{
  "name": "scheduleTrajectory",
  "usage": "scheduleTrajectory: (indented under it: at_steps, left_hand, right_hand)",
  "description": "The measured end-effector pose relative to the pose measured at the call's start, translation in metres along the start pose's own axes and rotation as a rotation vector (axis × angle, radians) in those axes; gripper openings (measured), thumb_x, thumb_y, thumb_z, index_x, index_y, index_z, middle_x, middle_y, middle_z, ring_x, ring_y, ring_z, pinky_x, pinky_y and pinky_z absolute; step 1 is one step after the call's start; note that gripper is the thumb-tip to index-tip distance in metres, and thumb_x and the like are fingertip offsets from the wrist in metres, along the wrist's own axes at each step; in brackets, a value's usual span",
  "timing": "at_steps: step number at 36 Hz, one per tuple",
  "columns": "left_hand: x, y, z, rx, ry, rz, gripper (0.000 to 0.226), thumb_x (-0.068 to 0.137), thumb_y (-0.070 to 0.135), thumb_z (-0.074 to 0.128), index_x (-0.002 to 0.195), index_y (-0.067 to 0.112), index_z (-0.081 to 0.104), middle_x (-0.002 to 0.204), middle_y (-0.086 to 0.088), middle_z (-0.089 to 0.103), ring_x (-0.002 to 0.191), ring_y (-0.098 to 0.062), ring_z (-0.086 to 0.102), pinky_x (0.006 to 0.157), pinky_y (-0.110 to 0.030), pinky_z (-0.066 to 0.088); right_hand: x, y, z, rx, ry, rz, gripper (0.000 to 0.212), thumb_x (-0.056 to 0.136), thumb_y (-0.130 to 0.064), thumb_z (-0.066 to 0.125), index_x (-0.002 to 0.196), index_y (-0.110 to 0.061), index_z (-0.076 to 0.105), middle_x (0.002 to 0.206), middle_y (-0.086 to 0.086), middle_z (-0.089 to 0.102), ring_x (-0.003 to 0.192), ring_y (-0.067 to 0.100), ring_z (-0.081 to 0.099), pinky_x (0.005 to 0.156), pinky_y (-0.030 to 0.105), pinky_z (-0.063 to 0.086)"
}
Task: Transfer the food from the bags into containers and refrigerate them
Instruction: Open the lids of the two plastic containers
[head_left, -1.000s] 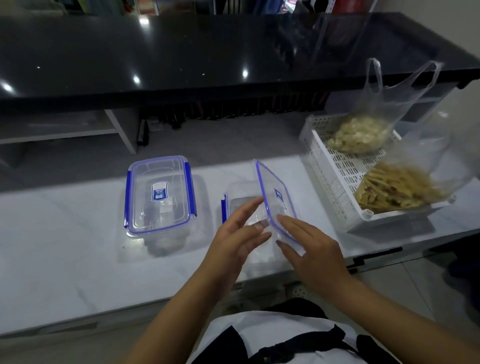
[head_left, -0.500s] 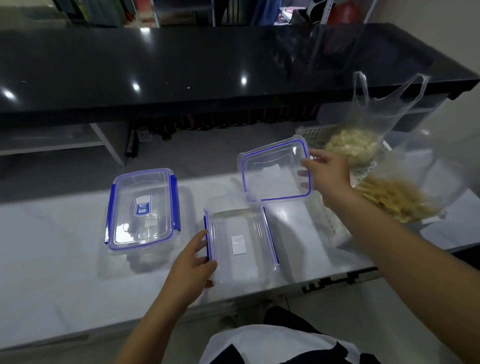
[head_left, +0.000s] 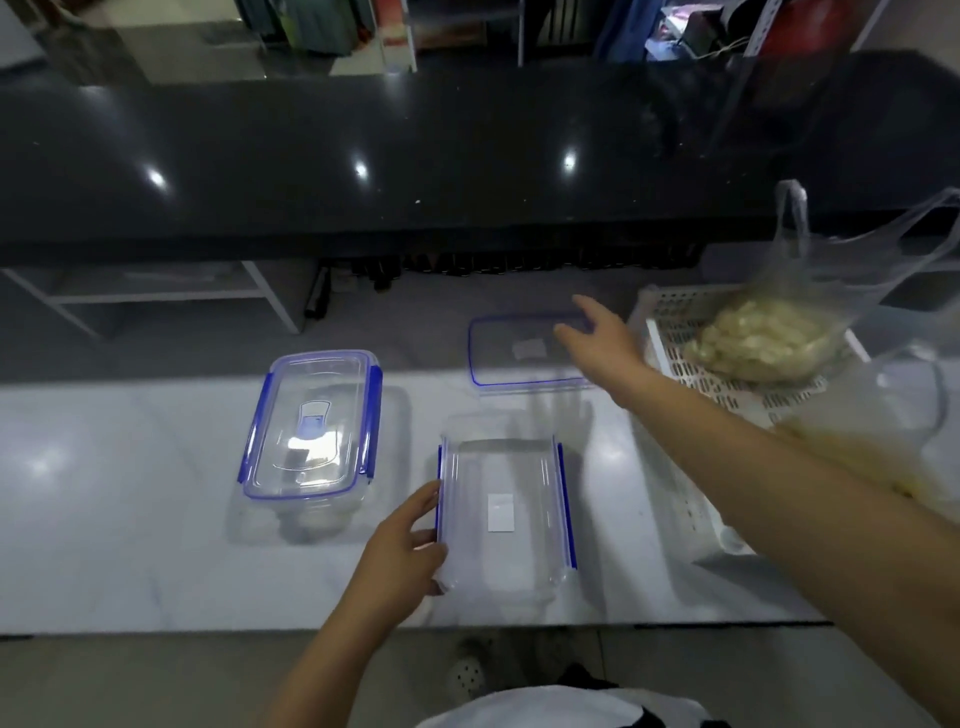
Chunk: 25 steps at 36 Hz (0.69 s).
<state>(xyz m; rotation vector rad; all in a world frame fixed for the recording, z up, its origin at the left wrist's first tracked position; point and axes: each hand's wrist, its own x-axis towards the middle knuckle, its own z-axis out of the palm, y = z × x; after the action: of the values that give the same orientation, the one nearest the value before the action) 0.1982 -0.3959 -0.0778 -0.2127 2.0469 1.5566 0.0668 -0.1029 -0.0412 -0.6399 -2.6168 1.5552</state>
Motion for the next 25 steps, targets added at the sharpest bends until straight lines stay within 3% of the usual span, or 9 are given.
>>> scheduleTrajectory:
  at_steps: [2, 5, 8, 11, 16, 20, 25]
  left_hand:
    - [0.001, 0.002, 0.008, -0.003, -0.006, 0.01, 0.068, 0.091, -0.009, 0.053, 0.135, 0.043, 0.05, 0.129, 0.023, 0.058, 0.095, -0.017, 0.072, 0.068, -0.049, 0.063]
    - [0.004, 0.008, 0.02, -0.015, -0.028, 0.025, 0.066, 0.093, -0.005, 0.056, 0.135, 0.046, 0.049, 0.133, 0.021, 0.056, 0.102, -0.016, 0.07, 0.066, -0.041, 0.063]
    - [0.009, 0.013, 0.032, -0.025, -0.045, 0.029, 0.064, 0.095, 0.0, 0.058, 0.136, 0.047, 0.049, 0.133, 0.022, 0.056, 0.1, -0.013, 0.07, 0.066, -0.037, 0.063]
    - [0.015, 0.018, 0.045, -0.033, -0.055, 0.022, 0.063, 0.095, 0.002, 0.059, 0.139, 0.046, 0.049, 0.132, 0.022, 0.057, 0.097, -0.011, 0.071, 0.065, -0.034, 0.062]
    - [0.024, 0.027, 0.066, 0.016, -0.066, 0.04, 0.06, 0.097, 0.007, 0.06, 0.14, 0.046, 0.046, 0.128, 0.023, 0.056, 0.097, -0.01, 0.07, 0.065, -0.029, 0.061]
    - [0.021, 0.032, 0.062, 0.034, -0.014, 0.065, 0.05, 0.097, 0.019, 0.063, 0.133, 0.049, 0.047, 0.122, 0.029, 0.055, 0.1, -0.008, 0.068, 0.069, -0.027, 0.061]
    - [0.008, 0.034, 0.014, 0.17, 0.305, 0.156, 0.041, 0.098, 0.019, 0.062, 0.133, 0.038, 0.056, 0.123, 0.016, 0.063, 0.11, -0.001, 0.061, 0.095, -0.035, 0.056]
  right_hand:
    - [-0.031, 0.008, 0.005, -0.137, -0.13, -0.101, 0.061, 0.096, -0.033, 0.063, 0.152, -0.025, 0.039, 0.161, 0.003, 0.029, 0.147, 0.021, 0.029, 0.112, 0.028, 0.025]
    - [-0.085, 0.03, 0.011, -0.462, -0.316, -0.219, 0.068, 0.094, -0.05, 0.057, 0.154, -0.037, 0.028, 0.167, -0.002, 0.009, 0.153, 0.02, 0.008, 0.122, 0.043, 0.014]
    - [-0.124, 0.058, 0.015, -0.718, -0.379, -0.33, 0.069, 0.096, -0.056, 0.045, 0.156, -0.042, 0.013, 0.167, -0.006, -0.009, 0.153, 0.02, -0.014, 0.122, 0.051, -0.003]
    - [-0.139, 0.081, 0.014, -0.849, -0.406, -0.328, 0.07, 0.098, -0.058, 0.038, 0.156, -0.043, 0.003, 0.166, -0.004, -0.019, 0.15, 0.02, -0.024, 0.12, 0.053, -0.01]
    - [-0.135, 0.093, 0.004, -0.876, -0.38, -0.299, 0.07, 0.097, -0.059, 0.037, 0.156, -0.045, 0.002, 0.166, -0.002, -0.02, 0.15, 0.023, -0.025, 0.121, 0.053, -0.009]
    - [-0.125, 0.086, 0.0, -0.776, -0.33, -0.348, 0.067, 0.095, -0.061, 0.04, 0.155, -0.044, 0.015, 0.167, -0.005, -0.009, 0.151, 0.022, -0.022, 0.121, 0.049, -0.009]
    - [-0.114, 0.065, 0.005, -0.555, -0.338, -0.381, 0.06, 0.096, -0.053, 0.047, 0.152, -0.042, 0.03, 0.167, -0.005, 0.011, 0.153, 0.019, -0.007, 0.123, 0.045, -0.003]
